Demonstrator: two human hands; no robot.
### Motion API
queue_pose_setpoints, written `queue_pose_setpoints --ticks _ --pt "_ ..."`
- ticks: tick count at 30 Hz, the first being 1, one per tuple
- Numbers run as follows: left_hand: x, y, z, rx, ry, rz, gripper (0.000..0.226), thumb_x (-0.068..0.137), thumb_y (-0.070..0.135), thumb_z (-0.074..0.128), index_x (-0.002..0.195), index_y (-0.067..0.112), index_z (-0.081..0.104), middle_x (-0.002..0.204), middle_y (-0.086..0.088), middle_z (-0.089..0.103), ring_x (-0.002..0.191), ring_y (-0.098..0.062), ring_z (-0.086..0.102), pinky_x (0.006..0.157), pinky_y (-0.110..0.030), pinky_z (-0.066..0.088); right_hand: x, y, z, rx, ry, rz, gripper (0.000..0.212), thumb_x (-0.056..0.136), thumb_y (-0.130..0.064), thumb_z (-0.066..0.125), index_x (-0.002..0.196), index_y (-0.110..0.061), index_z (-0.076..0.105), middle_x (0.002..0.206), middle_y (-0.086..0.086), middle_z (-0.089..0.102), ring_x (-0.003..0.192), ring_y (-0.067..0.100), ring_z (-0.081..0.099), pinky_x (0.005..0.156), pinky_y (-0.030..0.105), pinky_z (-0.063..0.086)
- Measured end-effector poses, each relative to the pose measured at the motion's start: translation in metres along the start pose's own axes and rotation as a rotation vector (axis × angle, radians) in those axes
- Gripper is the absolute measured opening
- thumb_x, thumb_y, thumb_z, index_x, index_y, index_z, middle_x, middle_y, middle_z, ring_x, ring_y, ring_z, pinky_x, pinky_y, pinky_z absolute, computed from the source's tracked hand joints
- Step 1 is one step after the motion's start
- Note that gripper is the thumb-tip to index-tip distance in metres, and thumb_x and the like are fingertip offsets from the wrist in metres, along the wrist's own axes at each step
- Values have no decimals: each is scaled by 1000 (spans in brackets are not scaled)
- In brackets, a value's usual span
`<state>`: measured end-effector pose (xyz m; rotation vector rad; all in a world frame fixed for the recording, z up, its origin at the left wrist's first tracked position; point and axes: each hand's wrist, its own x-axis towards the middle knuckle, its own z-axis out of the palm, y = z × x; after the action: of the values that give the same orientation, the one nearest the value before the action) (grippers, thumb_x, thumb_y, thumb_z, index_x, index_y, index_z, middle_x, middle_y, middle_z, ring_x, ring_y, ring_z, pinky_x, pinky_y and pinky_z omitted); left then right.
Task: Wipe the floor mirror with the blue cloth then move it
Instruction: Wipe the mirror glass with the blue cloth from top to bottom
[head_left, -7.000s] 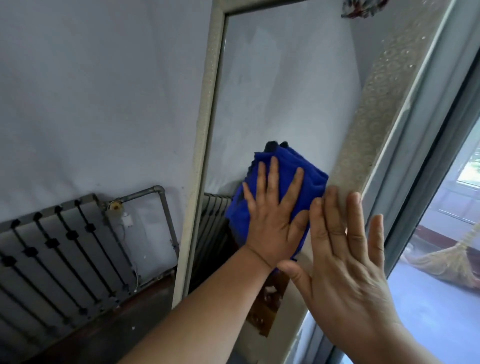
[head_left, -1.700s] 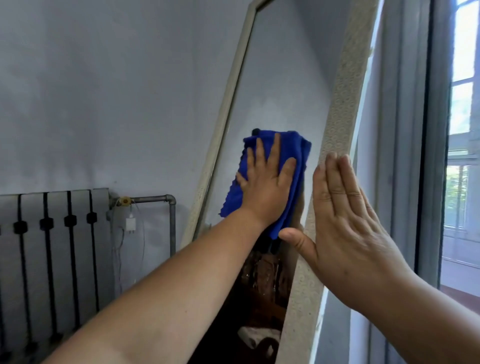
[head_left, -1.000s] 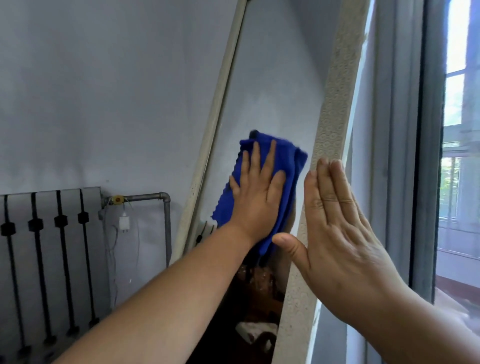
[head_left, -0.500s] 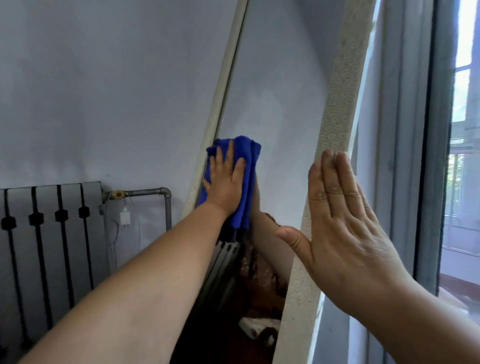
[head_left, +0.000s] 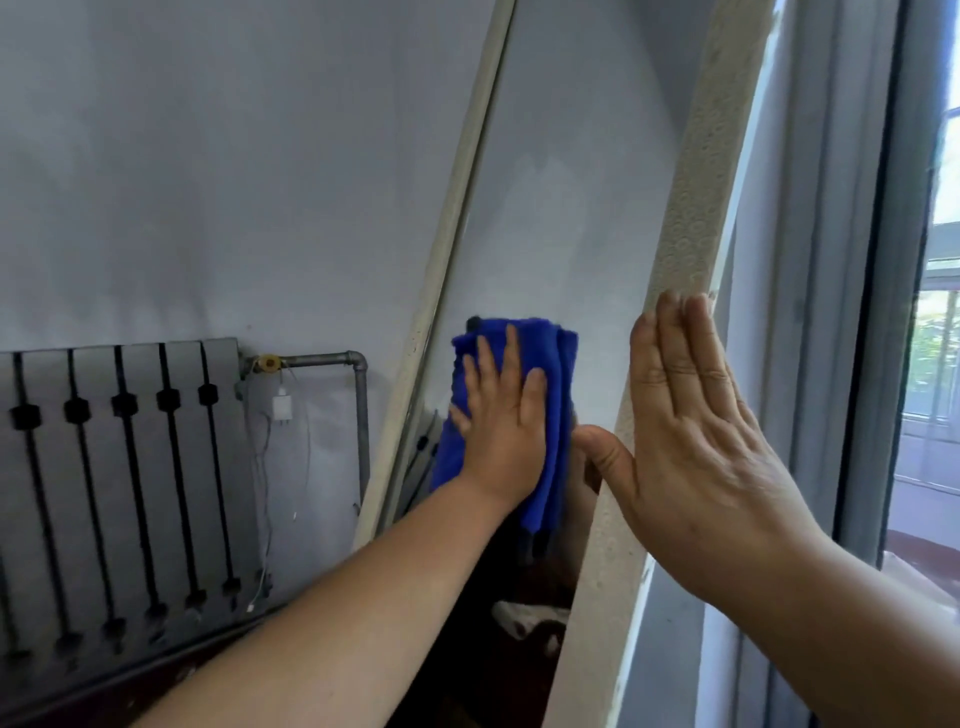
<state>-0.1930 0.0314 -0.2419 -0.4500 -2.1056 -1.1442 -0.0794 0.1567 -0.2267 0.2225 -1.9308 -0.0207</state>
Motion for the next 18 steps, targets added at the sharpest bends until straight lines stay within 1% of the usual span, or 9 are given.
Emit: queue_pose_setpoints --ticks 3,5,6,7,9,11,14,15,18 --pt "-4 21 1 51 -66 249 54 97 54 9 148 46 -8 163 11 -16 147 -8 -23 115 -50 -20 -6 -4 3 30 -37 19 74 100 -47 23 152 3 8 162 20 3 151 27 -7 120 36 -4" --pt "-37 6 4 97 -96 382 56 97 54 8 151 41 -2 164 7 -12 149 -11 -21 116 -51 -18 -10 -8 4 39 -47 29 72 100 -44 26 152 1 4 162 18 0 151 25 -10 120 36 -5" --pt "-60 -9 6 114 -115 409 58 98 55 7 153 38 1 165 6 -11 149 -13 -19 117 -53 -16 -14 -11 6 33 -58 24 73 100 -46 27 153 1 6 162 18 0 151 26 -10 120 38 -4" --pt "-84 -29 6 133 -152 399 59 98 56 6 154 38 0 165 5 -12 150 -16 -18 117 -56 -14 -20 -13 7 25 -76 19 76 100 -49 26 153 1 8 162 19 1 151 28 -9 120 41 -3" --pt "-128 -71 5 189 -233 339 60 97 60 5 152 41 -9 164 5 -17 150 -19 -20 116 -64 -9 -36 -18 10 21 -106 -1 82 98 -57 25 153 2 13 162 19 4 151 31 -6 120 47 2" --pt "-141 -94 -2 233 -273 285 61 94 66 5 148 47 -19 161 7 -24 148 -18 -25 115 -64 -9 -53 -21 14 28 -113 -34 84 97 -60 26 152 3 19 162 20 10 151 33 -1 119 51 6" --pt "-81 -80 -7 181 -185 164 59 93 65 11 140 57 -24 159 10 -29 146 -10 -28 116 -58 -15 -65 -22 15 -7 -96 -58 85 95 -60 28 150 5 25 160 22 15 150 36 7 119 53 13" --pt "-48 -73 -9 134 -125 97 58 94 62 14 141 56 -21 160 10 -25 147 -10 -26 117 -57 -14 -66 -23 16 -18 -92 -59 85 95 -59 29 149 6 25 160 23 15 150 36 8 119 54 15" --pt "26 -70 -19 32 -16 -74 64 93 58 15 151 42 -6 164 5 -12 150 -15 -15 117 -60 -7 -64 -25 16 -27 -86 -52 85 95 -58 29 149 8 25 159 24 16 150 36 10 118 54 17"
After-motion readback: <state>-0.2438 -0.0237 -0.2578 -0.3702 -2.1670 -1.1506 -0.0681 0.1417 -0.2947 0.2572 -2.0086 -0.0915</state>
